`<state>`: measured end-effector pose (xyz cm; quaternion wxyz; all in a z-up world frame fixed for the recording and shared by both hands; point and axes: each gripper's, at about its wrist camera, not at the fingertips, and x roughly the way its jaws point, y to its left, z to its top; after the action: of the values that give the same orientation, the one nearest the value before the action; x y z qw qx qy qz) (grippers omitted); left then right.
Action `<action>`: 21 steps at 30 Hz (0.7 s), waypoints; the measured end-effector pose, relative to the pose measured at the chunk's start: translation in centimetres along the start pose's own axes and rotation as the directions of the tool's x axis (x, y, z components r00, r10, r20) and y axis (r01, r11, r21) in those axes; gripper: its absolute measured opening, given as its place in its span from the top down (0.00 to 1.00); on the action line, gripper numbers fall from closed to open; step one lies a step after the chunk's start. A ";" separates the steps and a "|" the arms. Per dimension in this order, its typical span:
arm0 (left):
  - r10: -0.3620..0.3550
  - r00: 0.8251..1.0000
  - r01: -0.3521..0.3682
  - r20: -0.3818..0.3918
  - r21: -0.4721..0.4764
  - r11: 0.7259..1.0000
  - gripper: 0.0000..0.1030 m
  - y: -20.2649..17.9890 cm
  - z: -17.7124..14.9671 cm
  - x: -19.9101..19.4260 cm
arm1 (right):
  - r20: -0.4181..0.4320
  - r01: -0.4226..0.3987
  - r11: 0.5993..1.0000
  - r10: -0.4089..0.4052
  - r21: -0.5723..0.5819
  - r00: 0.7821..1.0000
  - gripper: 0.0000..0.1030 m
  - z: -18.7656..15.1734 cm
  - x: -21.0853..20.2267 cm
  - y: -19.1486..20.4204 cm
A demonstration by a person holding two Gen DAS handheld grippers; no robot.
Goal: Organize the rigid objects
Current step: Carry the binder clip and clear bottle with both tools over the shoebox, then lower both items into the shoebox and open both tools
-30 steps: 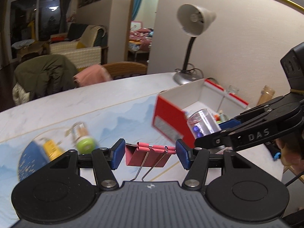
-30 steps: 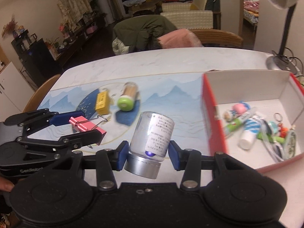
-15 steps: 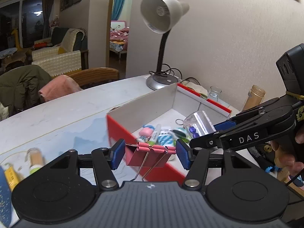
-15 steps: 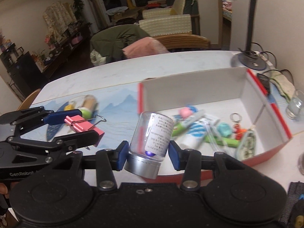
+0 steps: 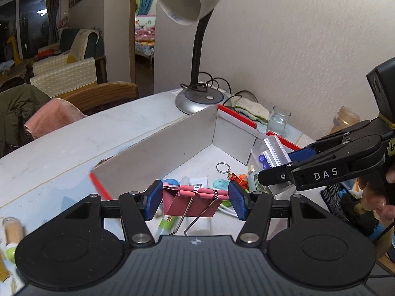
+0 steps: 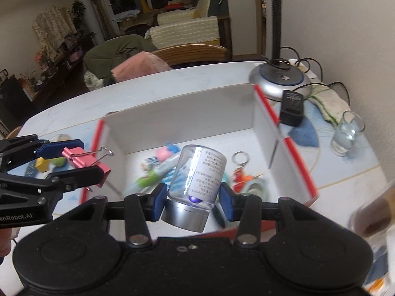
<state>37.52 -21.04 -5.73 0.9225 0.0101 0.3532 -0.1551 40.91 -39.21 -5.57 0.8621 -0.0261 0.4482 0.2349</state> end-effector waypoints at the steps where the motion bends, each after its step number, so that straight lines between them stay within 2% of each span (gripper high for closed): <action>1: 0.005 1.000 -0.005 -0.008 0.000 1.000 0.44 -0.1 0.3 0.6 | -0.004 0.002 1.000 -0.002 -0.007 1.000 0.57 0.3 0.4 -0.5; 11: 0.024 0.999 -0.024 -0.048 0.000 1.000 0.44 -1.1 3.8 6.2 | -0.074 0.026 0.995 -0.033 -0.097 0.997 0.57 0.5 4.6 -2.1; 15: 0.013 0.997 -0.013 -0.081 0.000 1.000 0.44 -1.6 4.7 8.7 | -0.086 0.037 0.992 -0.048 -0.121 0.995 0.57 0.3 5.7 -2.0; 21: 0.012 0.988 -0.020 -0.155 -0.054 0.998 0.44 -1.4 4.9 12.5 | -0.109 0.047 0.994 -0.058 -0.103 0.992 0.57 0.1 6.7 -2.3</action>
<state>49.04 -26.44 -10.13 0.8936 -0.0008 0.4276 -0.1366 45.22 -38.66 -11.14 0.8390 -0.0944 0.4827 0.2326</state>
